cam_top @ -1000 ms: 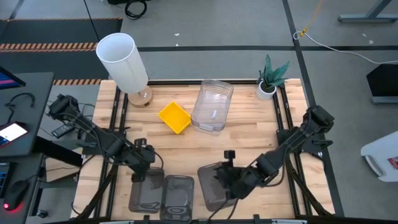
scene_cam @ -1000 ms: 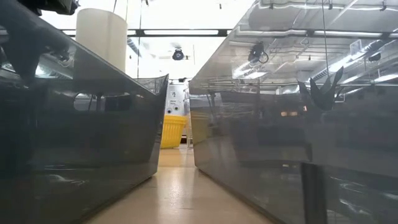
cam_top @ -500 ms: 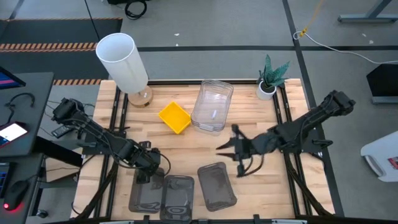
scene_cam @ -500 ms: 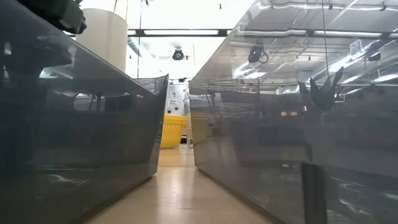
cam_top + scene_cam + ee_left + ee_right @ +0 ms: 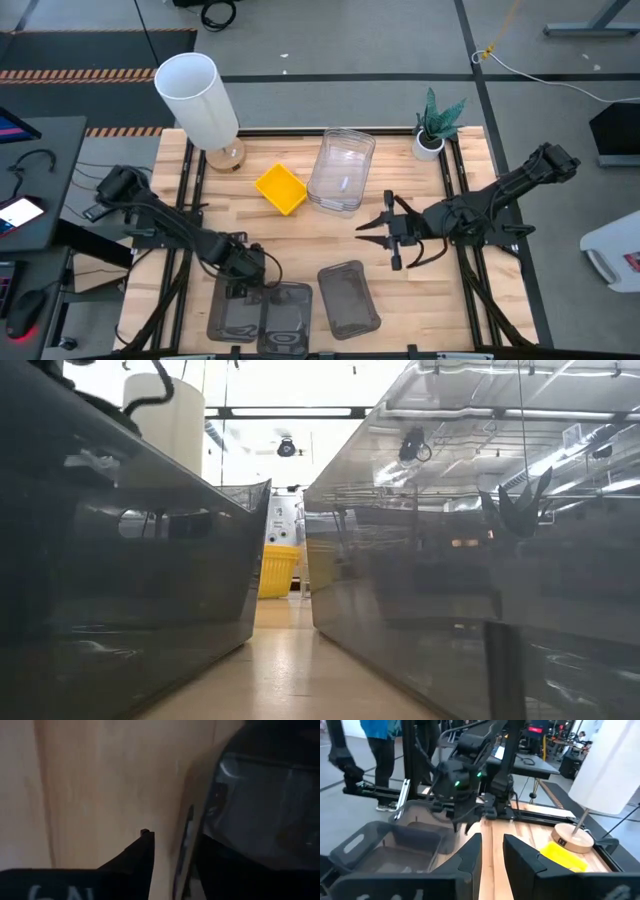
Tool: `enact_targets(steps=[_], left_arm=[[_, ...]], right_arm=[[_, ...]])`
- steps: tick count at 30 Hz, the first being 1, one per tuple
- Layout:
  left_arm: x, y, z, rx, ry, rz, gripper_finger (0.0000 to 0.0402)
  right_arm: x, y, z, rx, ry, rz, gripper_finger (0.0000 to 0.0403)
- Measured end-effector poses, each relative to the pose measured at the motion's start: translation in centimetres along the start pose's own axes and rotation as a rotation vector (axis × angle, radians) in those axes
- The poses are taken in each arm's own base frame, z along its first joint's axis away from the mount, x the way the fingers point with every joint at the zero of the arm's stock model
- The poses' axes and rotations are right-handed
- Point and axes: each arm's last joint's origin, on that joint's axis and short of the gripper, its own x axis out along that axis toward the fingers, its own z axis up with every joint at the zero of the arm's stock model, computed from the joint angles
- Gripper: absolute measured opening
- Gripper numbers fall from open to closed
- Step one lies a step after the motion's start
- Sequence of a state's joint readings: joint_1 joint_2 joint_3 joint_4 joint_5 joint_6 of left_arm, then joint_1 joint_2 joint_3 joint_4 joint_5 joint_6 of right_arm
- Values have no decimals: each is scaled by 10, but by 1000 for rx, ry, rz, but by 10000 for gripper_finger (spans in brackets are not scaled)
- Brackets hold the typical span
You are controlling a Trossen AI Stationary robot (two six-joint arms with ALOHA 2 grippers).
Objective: Stack baskets by color
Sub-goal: Stack the left black bin on top of the middle black bin
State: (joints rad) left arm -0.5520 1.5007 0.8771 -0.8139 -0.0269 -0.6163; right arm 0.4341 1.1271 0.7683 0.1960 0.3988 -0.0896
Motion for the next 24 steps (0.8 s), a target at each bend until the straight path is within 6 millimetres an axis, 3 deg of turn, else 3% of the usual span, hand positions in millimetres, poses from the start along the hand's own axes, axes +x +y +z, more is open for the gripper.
enact_targets(steps=[6,12,24], left_arm=[[10,-1,-1,1,61,9,98],[11,-1,-1,-3,70,8,14],[-2,3,-10,-3,127,-21,6]], right_arm=[[3,-2,-1,3,1,-11,83],[5,-1,-3,10,7,-11,83],[5,-1,-2,34,7,-12,83]])
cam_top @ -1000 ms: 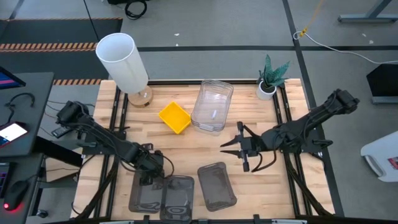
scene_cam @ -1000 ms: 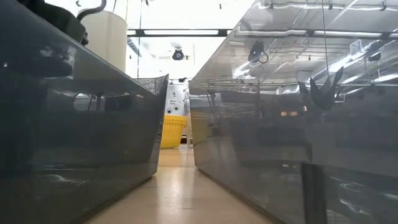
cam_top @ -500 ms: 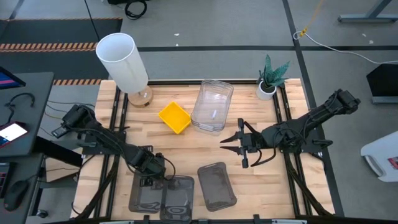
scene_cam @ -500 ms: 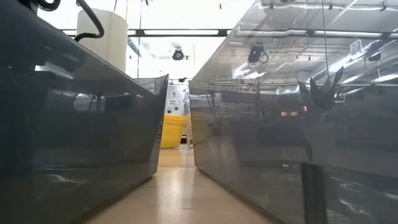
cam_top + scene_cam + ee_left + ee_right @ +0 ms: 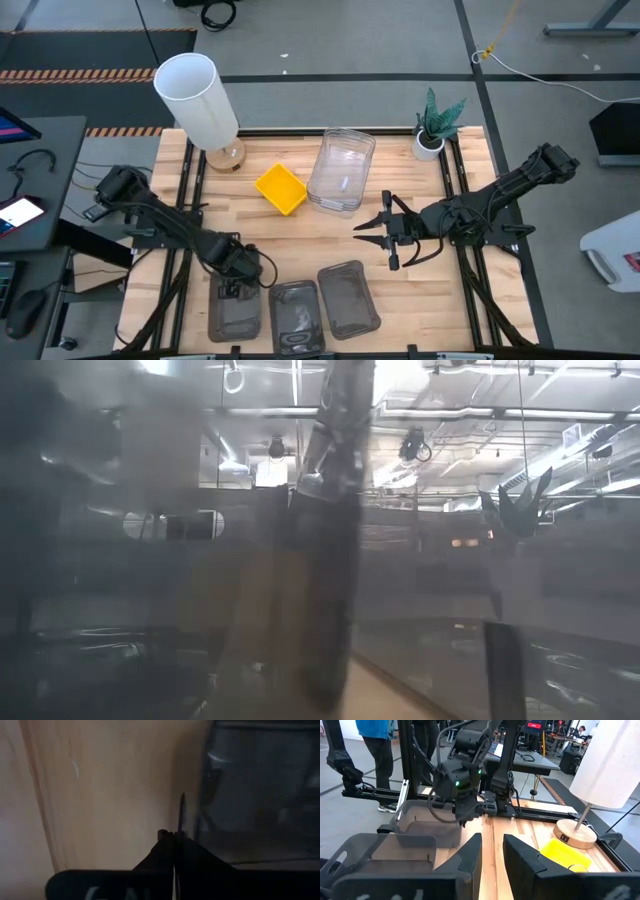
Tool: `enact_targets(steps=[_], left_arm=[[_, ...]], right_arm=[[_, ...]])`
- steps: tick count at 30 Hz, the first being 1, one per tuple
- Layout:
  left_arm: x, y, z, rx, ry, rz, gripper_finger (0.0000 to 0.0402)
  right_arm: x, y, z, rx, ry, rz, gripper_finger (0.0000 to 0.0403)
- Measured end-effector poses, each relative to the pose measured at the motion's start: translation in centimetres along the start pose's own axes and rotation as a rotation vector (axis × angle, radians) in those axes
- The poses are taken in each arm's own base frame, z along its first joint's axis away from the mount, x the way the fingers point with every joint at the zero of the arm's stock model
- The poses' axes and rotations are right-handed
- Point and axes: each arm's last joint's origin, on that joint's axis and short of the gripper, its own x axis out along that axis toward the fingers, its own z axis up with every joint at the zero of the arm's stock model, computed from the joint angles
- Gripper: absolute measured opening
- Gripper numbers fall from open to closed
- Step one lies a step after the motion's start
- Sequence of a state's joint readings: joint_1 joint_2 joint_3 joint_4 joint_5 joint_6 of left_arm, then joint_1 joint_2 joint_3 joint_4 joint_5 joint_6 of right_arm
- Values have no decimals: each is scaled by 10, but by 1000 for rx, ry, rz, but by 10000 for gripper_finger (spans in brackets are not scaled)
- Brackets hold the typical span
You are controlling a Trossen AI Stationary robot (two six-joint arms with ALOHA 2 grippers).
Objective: Stack baskets by color
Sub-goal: Stack the left black bin on top of the middle black bin
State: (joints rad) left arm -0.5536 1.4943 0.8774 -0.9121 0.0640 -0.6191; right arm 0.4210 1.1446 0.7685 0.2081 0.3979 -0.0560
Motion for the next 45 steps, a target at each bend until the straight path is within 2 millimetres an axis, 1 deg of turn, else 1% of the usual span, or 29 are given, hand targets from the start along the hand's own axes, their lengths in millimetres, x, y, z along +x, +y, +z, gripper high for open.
enact_targets(steps=[4,8,13,17,21,26,29,34,38,42,45], left_arm=[[-19,-2,-1,-7,-7,-54,6],[-50,-8,2,-19,-31,-104,6],[-91,-14,6,-14,-38,-117,6],[-118,-17,13,-19,-114,-157,6],[-134,-17,20,-57,-202,-155,5],[-137,-14,31,-164,-280,-177,7],[-136,-18,41,-197,-356,-196,8],[-131,-26,55,-201,-410,-235,8],[-122,-28,67,-216,-419,-177,5],[-123,-36,83,-191,-435,-134,5],[-120,-41,93,-173,-391,-79,5]], right_arm=[[0,0,0,0,0,0,83],[0,0,0,1,-1,-1,83],[0,0,0,1,0,-1,83],[0,0,0,1,0,-1,83],[0,-1,0,1,0,-3,83],[1,-4,0,6,2,-16,83],[2,-5,0,7,3,-21,83],[1,-5,0,-9,3,-24,83],[-4,-6,4,-15,-14,-22,83],[-6,-7,6,-13,-24,-21,83],[-6,-7,5,-18,-16,-20,83]])
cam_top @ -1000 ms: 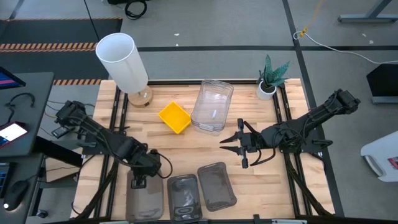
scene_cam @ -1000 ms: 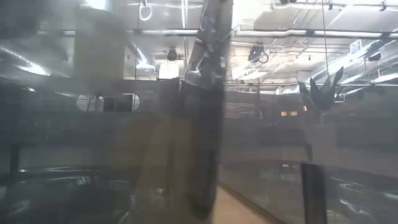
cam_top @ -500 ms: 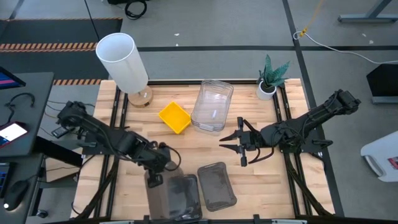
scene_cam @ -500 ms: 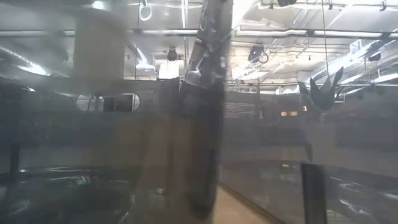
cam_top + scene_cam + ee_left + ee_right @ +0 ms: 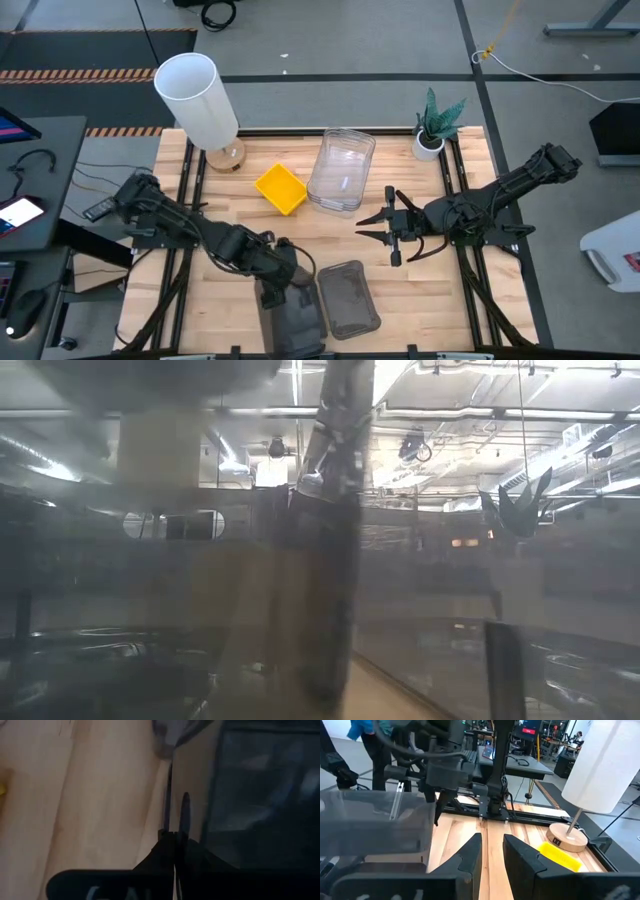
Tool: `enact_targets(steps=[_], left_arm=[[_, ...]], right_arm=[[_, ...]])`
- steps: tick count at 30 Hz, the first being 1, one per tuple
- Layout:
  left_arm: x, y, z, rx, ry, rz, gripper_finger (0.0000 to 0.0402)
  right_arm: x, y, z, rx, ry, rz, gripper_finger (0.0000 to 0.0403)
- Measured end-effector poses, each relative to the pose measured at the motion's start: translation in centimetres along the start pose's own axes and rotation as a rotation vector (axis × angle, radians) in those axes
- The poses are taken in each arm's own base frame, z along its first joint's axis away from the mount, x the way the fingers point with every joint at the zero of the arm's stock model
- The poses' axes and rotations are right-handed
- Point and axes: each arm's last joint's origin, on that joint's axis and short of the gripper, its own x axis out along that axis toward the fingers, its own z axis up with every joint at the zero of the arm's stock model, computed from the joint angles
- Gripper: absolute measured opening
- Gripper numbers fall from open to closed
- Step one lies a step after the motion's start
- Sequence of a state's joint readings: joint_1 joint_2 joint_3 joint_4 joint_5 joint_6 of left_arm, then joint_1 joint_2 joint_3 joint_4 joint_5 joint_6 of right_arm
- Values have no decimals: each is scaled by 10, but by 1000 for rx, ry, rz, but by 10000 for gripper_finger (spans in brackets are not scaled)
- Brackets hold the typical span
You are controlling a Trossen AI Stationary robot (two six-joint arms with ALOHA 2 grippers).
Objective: Stack baskets by color
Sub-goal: Stack the left black bin on top of the middle black bin
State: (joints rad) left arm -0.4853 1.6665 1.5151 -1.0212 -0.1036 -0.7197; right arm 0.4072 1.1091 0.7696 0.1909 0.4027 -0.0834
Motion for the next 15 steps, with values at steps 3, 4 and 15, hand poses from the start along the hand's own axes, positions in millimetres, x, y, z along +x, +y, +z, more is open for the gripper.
enact_targets(steps=[3,4,15], left_arm=[[11,-3,2,32,54,53,5],[16,-4,2,47,68,64,5],[36,-8,1,142,149,46,6]], right_arm=[[0,0,-1,-4,12,1,83],[0,1,-1,-4,11,4,83],[0,1,0,2,4,6,83]])
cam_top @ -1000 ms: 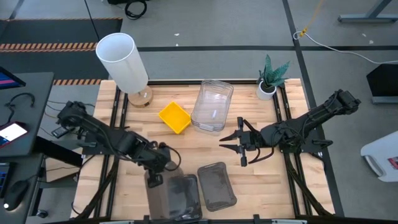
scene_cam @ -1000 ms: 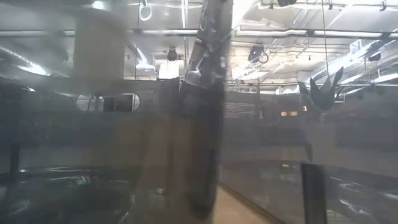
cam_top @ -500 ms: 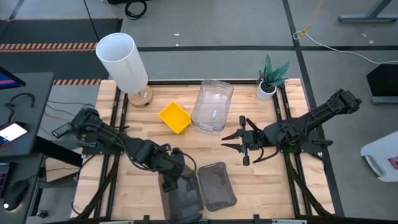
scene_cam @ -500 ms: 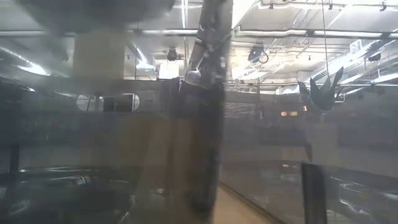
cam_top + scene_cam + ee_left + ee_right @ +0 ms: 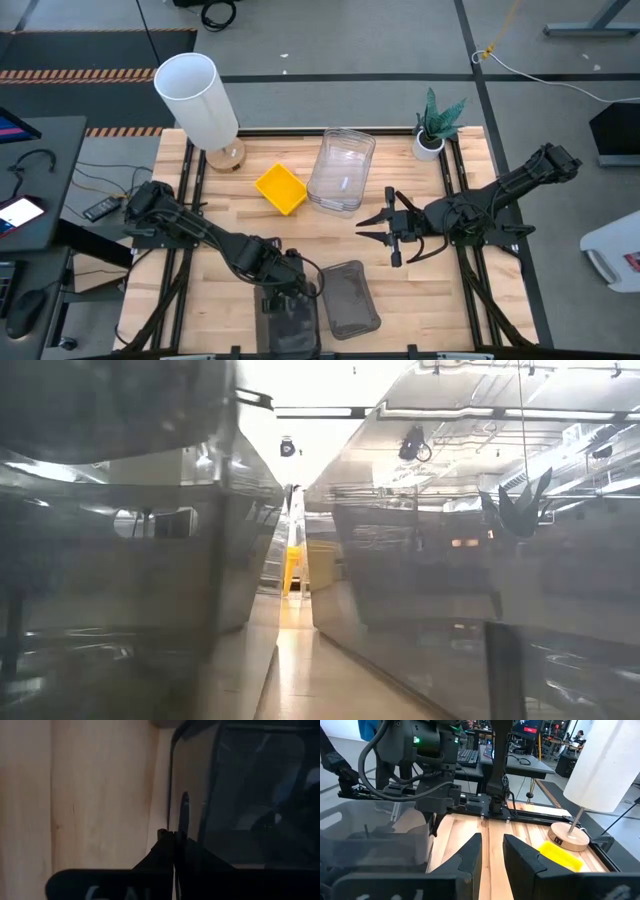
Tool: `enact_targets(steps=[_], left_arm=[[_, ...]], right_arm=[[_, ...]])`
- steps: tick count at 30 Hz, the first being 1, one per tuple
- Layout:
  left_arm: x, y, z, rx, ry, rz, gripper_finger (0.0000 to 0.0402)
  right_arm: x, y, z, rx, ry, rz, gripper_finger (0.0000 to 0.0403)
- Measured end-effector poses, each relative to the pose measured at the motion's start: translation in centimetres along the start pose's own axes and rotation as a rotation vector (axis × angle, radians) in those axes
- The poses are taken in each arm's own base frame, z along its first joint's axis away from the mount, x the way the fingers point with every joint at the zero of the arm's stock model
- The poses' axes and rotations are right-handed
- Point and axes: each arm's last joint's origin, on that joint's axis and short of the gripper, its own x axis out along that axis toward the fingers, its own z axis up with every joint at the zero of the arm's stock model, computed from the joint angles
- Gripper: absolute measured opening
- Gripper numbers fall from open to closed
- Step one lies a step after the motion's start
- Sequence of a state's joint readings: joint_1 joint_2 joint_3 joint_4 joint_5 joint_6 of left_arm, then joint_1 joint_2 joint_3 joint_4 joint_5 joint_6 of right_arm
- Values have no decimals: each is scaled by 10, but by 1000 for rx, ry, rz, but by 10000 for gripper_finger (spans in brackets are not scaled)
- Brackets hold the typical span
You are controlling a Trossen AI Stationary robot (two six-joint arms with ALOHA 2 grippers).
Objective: Stack baskets by color
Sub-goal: Stack the left black bin on top of the middle black bin
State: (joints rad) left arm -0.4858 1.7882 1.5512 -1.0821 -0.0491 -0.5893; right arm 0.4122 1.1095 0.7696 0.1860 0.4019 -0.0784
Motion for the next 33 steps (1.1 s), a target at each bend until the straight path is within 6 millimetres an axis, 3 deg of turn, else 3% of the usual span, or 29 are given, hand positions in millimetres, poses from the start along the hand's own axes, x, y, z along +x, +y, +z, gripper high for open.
enact_targets(steps=[18,33], left_arm=[[23,-5,4,68,59,-23,15],[23,-2,5,99,42,5,165]], right_arm=[[0,0,0,4,0,3,83],[0,0,0,9,0,3,83]])
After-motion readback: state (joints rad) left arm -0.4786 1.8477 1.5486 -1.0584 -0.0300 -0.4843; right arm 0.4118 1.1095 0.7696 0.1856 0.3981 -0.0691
